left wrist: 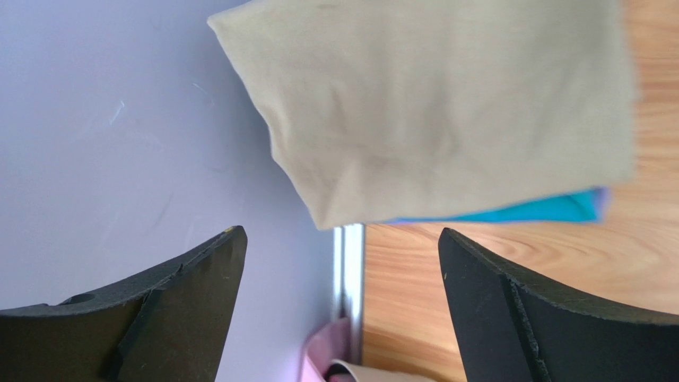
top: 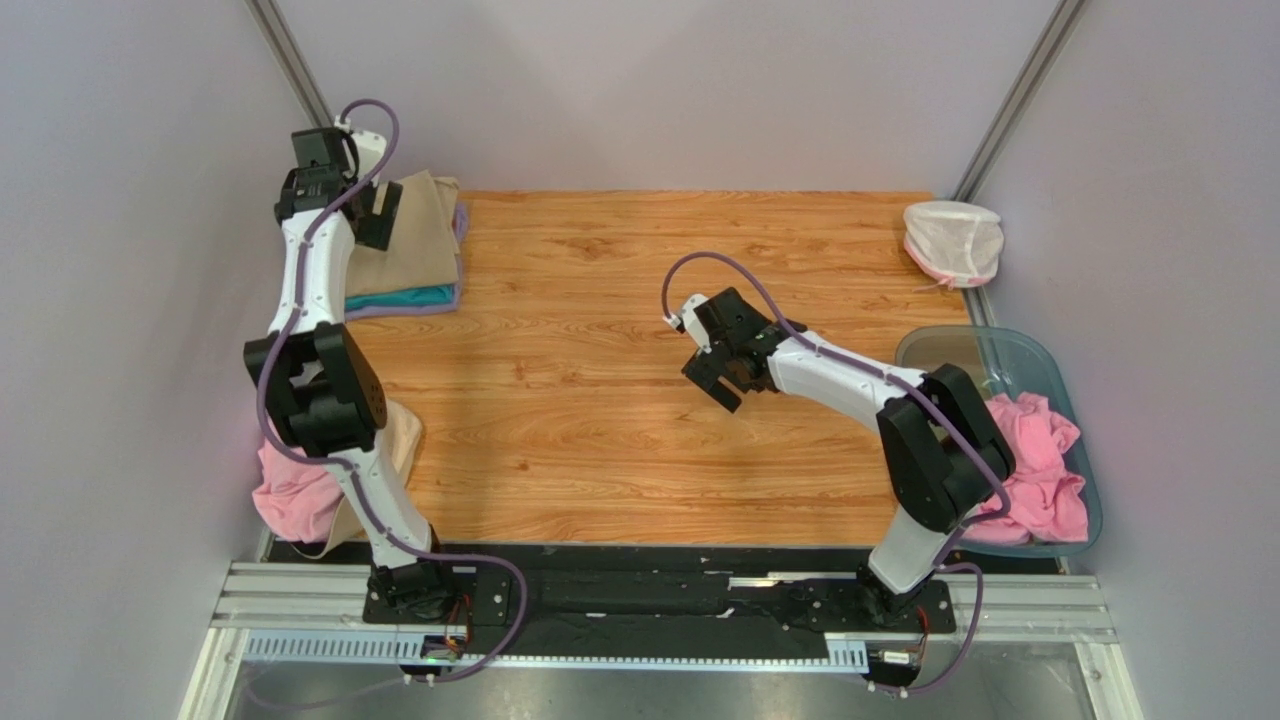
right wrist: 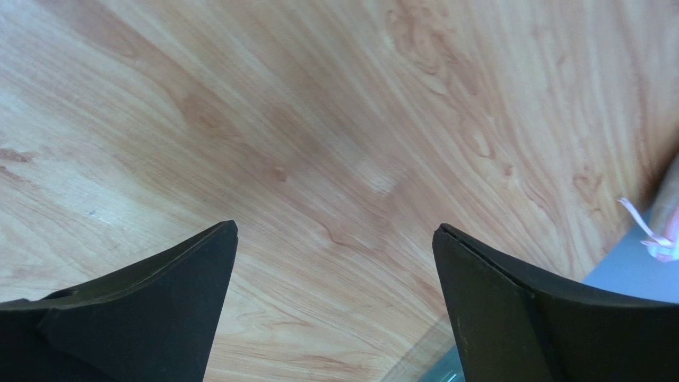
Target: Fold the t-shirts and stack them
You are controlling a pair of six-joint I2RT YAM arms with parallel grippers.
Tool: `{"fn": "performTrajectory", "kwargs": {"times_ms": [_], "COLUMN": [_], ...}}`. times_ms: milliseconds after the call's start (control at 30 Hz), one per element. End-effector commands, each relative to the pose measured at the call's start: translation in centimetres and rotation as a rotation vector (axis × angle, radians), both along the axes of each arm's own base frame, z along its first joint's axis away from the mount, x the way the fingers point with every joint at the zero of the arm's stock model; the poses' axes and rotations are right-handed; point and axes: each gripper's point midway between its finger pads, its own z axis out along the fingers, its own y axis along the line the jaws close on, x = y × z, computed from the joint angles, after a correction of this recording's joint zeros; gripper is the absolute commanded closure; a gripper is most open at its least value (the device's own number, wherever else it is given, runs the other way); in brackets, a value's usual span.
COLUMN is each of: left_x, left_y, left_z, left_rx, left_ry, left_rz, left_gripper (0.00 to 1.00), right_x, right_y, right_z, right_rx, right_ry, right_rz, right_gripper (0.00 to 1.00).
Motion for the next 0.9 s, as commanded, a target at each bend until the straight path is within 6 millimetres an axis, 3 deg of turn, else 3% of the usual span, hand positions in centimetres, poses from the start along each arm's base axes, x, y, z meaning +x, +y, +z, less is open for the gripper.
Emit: {"fn": "performTrajectory", "kwargs": {"times_ms": [0,33,67,133,167,200,267,300,333,367,400,467,500,600,700,867], "left_x": [-2.0,-2.7,-3.5,-4.7,-5.5,-6.2,-7.3,-8.2,-8.7,-9.2,-10.2,-11.1,-11.8,-13.0,-13.5,-12.9], "left_y": [-5.4,-6.2,-6.8,-8.4,-9.0,-10.3,-11.5,-12.8,-13.4,-14.1,-15.3,-16.5,-17.8,-20.5,-22.4,-22.5], "left_z": [3.3,4.5,4.0,5.1,4.5,5.6,4.8,6.4,6.5,5.4,6.9,6.0,7.0,7.3,8.3,9.3], "left_rx": [-0.220,-0.243,-0.283,-0.371,-0.408,-0.460,-0.526,-0.546,-0.558,-0.574,-0.568,-0.557,-0.551,-0.550,-0.539,-0.510], "left_ry": [-0.105,-0.133,-0.118,-0.149,-0.136,-0.169,-0.174,-0.222,-0.240,-0.245,-0.291,-0.306,-0.330,-0.326,-0.345,-0.435], "left_rz": [-0.110,-0.117,-0.115,-0.112,-0.105,-0.113,-0.105,-0.143,-0.159,-0.171,-0.214,-0.256,-0.305,-0.403,-0.464,-0.470], "left_gripper": [0.01,0.01,0.01,0.01,0.01,0.01,0.01,0.01,0.01,0.01,0.01,0.01,0.01,0.01,0.01,0.01], "right_x": [2.8,3.2,3.5,4.4,4.7,5.0,5.4,5.5,5.5,5.5,5.4,5.4,5.4,5.4,5.2,4.5], "right_y": [-0.3,-0.6,-1.0,-1.5,-1.9,-2.1,-2.8,-3.0,-3.2,-3.0,-3.1,-3.2,-3.3,-3.7,-3.9,-4.0], "right_z": [5.7,6.3,7.1,9.1,9.9,11.1,12.3,13.7,14.1,14.4,14.8,15.1,14.9,14.1,14.2,15.8], "right_rx": [0.057,0.059,0.054,0.090,0.094,0.124,0.184,0.217,0.232,0.240,0.241,0.243,0.240,0.241,0.235,0.306], "right_ry": [-0.223,-0.249,-0.274,-0.339,-0.362,-0.390,-0.415,-0.442,-0.448,-0.443,-0.453,-0.457,-0.455,-0.446,-0.445,-0.478], "right_rz": [-0.097,-0.116,-0.142,-0.226,-0.256,-0.281,-0.355,-0.380,-0.387,-0.361,-0.356,-0.349,-0.354,-0.390,-0.397,-0.406], "right_gripper": [0.00,0.00,0.00,0.00,0.00,0.00,0.00,0.00,0.00,0.00,0.00,0.00,0.00,0.00,0.00,0.00]}}
